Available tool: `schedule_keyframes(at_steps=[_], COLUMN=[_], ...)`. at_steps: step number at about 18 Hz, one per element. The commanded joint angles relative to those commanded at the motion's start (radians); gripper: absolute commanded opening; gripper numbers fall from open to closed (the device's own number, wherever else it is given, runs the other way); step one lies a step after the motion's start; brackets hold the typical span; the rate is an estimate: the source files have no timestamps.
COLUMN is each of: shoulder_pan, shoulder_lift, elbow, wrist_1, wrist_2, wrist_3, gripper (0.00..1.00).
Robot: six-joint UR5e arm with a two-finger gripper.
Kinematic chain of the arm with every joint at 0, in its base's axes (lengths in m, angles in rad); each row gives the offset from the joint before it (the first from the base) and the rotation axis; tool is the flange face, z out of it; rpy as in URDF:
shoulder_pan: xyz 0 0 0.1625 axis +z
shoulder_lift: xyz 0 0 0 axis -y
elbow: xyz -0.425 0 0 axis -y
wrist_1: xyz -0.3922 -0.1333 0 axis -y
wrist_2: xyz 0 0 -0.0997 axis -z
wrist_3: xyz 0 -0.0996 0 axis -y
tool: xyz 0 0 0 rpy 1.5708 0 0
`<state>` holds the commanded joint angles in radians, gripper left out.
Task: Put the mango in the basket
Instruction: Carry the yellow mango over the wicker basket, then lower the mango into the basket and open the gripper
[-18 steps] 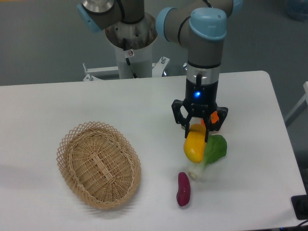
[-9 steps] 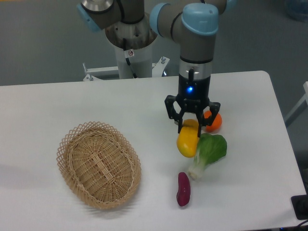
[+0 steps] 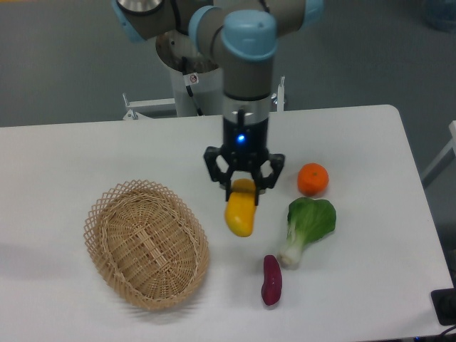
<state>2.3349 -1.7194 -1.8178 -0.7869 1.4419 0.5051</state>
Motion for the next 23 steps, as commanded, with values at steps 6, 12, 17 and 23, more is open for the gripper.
schedule_keyframes(at_steps=[6,12,17,23], shoulder_pan=[-0.152,-0.224,-0.272,-0.31], shoulder_lift=[-0.109,-0.163,-0.196,-0.215], elbow=[0.025,0.015,0.011,-0.009], wrist_1=[0.026,0.034,0.029,0.026], wrist_2=[0.069,0.074,0.074,0.086], wrist_3=[-0.102,-0.094,-0.089,-0.051], gripper=[0.48,0.48,0.49,0.49])
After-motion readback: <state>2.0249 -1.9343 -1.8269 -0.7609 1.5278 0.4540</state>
